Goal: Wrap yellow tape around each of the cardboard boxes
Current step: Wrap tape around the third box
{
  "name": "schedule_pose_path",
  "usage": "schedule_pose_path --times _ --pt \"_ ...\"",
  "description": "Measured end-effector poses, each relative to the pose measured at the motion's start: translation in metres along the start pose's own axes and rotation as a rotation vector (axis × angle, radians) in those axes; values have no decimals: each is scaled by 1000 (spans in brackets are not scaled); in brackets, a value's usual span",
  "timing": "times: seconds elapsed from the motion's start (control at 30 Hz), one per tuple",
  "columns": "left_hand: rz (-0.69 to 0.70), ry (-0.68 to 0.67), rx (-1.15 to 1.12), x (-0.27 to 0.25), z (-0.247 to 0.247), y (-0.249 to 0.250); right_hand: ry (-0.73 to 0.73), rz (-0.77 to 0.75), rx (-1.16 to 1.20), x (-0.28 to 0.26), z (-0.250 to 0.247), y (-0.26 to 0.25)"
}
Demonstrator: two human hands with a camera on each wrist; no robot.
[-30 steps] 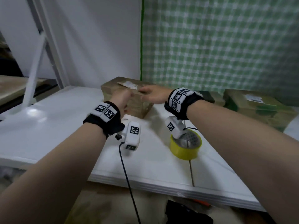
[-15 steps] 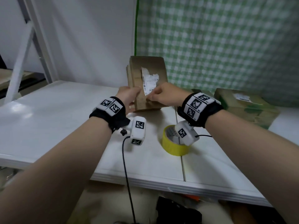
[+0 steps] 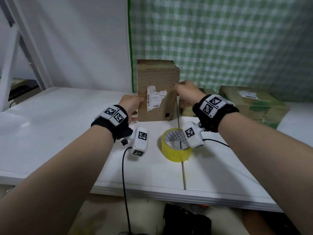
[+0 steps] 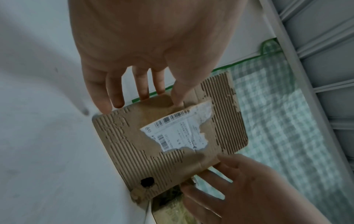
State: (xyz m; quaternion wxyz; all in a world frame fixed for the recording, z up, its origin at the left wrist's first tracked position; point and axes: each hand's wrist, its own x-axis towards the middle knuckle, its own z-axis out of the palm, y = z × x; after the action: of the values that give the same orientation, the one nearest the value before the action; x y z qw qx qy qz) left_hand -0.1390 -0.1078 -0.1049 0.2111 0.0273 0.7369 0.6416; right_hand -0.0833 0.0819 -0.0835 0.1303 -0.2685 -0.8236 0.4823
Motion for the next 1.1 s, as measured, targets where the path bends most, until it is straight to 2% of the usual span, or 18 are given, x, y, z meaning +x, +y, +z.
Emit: schedule_pose_path --times 0.1,0.2,0.33,0.4,0.5,0.67,0.8,0.93,1.1 --pt "55 -28 -5 -12 3 9 -75 -40 32 -17 -1 -3" --pt "124 -11 -32 -31 2 23 -70 -143 176 -30 -16 -11" --pt "273 19 -37 -63 5 53 45 -294 310 -57 -52 -27" --pt "338 -9 -52 -81 12 66 75 -337 364 -75 -72 -30" --pt "364 -79 -98 -109 31 74 126 -364 398 -107 -100 -23" --pt "306 -201 -111 -156 73 61 258 -250 475 -166 -144 9" --pt "220 -283 -52 -183 102 32 263 -111 483 -202 -165 49" --pt "150 -326 -48 -187 122 3 243 -2 572 -219 -171 82" --pt "148 -317 -28 -189 140 -14 263 19 583 -217 -184 95"
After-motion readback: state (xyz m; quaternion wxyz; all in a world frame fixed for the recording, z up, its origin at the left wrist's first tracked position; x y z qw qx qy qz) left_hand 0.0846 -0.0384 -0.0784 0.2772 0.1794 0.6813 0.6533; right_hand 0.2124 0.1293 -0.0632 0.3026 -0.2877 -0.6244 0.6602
